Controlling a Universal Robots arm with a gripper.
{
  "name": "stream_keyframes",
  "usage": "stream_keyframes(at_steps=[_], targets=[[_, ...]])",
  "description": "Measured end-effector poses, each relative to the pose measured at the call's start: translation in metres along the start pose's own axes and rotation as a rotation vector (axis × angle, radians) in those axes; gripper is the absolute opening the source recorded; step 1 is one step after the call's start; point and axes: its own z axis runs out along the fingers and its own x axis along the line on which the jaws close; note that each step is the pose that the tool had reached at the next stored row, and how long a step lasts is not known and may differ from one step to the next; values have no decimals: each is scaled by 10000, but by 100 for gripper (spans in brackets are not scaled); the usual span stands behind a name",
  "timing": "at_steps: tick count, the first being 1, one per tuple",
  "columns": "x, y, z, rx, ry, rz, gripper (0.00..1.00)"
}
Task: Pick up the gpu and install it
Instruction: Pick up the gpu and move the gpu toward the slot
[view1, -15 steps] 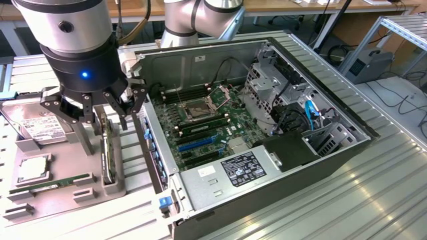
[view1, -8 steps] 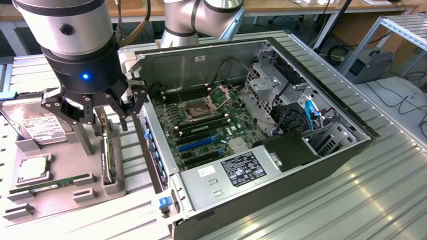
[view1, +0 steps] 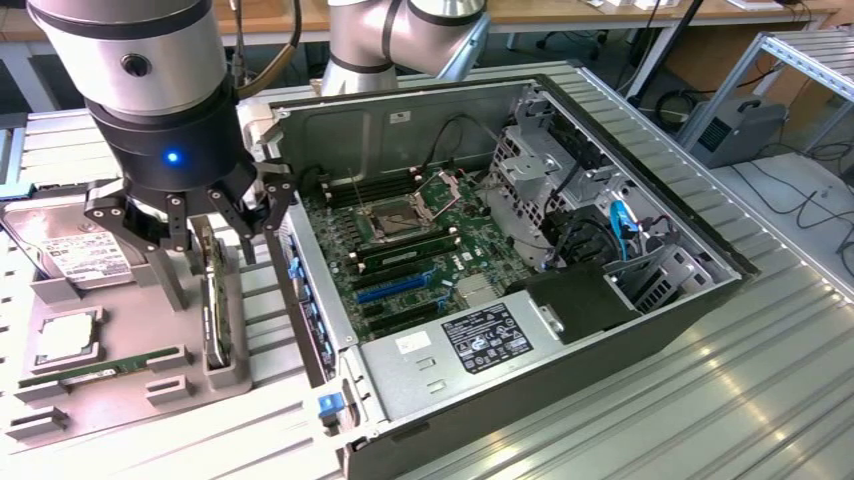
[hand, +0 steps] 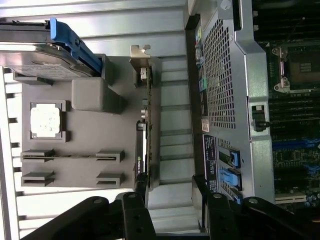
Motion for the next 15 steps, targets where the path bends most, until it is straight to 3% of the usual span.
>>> stream_keyframes(at_steps=[15], targets=[[1, -2, 60, 0, 1, 0, 48]])
